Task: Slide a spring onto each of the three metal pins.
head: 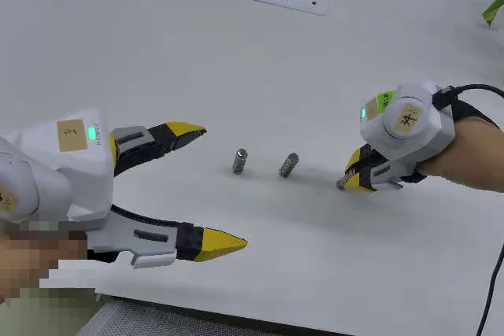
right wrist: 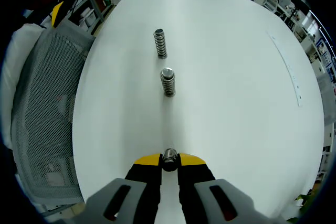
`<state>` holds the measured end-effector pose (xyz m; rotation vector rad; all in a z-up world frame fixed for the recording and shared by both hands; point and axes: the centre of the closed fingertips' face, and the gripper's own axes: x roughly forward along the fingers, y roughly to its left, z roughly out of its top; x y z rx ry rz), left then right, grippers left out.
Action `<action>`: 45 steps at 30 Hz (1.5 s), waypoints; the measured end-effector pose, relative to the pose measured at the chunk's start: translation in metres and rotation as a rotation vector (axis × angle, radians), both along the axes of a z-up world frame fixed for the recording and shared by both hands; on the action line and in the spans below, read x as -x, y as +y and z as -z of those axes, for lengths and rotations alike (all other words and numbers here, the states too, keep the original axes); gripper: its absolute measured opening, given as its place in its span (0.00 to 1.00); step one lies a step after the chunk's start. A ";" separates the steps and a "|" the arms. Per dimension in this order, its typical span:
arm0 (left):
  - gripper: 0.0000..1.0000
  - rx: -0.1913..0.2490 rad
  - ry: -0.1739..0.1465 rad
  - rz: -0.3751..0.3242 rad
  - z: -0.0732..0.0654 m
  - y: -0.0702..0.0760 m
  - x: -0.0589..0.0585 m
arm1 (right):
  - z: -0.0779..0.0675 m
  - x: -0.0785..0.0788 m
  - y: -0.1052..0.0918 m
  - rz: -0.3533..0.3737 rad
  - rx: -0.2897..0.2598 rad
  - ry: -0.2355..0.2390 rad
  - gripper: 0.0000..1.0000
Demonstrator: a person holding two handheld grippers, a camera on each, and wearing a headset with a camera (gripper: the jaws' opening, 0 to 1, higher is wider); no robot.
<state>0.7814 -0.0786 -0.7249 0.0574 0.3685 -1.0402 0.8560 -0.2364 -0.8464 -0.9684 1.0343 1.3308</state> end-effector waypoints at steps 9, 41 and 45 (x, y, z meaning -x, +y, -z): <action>0.86 -0.009 -0.003 -0.001 0.000 0.002 -0.001 | -0.004 0.000 0.001 0.012 -0.016 -0.002 0.17; 0.93 -0.124 0.003 0.019 0.013 0.016 0.004 | -0.098 0.046 -0.030 0.433 -0.521 -0.118 0.61; 0.94 -0.129 0.009 0.014 0.014 0.016 0.005 | -0.098 0.054 -0.034 0.454 -0.559 -0.120 0.67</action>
